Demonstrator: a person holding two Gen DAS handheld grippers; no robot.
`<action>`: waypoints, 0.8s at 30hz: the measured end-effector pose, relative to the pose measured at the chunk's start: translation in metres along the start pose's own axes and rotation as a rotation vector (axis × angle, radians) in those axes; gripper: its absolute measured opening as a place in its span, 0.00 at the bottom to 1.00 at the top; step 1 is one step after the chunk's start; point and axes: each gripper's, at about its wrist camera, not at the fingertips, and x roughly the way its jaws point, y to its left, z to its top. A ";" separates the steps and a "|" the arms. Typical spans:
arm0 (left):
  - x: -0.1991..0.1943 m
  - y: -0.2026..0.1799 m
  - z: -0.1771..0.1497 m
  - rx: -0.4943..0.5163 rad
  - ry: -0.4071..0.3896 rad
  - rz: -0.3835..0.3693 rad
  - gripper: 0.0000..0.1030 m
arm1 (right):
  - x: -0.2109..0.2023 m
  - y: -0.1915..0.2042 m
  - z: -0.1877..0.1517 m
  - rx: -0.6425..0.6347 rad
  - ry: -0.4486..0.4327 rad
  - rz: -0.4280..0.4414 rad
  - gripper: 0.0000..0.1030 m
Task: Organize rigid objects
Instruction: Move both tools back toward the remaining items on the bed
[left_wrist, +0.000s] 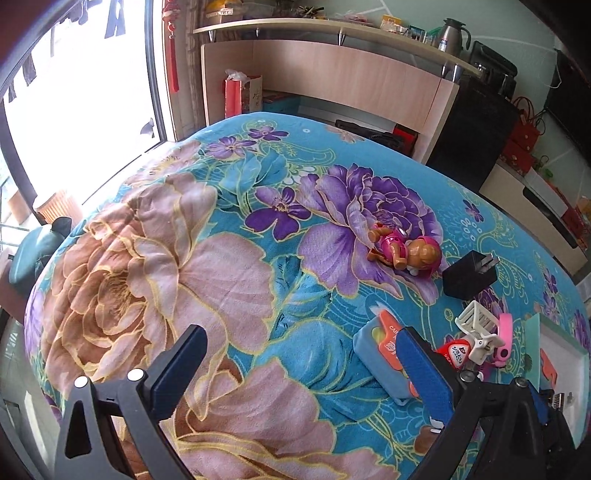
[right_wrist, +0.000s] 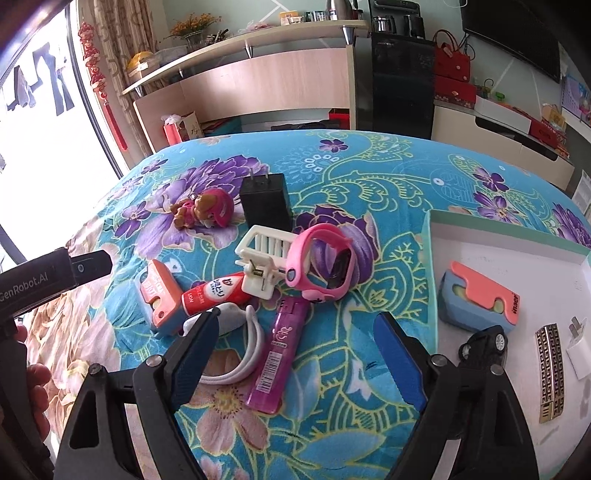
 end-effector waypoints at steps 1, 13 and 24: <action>0.001 0.003 0.000 -0.008 0.001 0.001 1.00 | 0.001 0.004 0.000 -0.006 0.004 0.014 0.84; 0.009 0.011 -0.002 -0.021 0.037 0.000 1.00 | 0.011 0.033 -0.006 -0.071 0.037 0.081 0.84; 0.017 0.013 -0.003 -0.030 0.060 0.011 1.00 | 0.014 0.040 -0.009 -0.107 0.042 0.066 0.80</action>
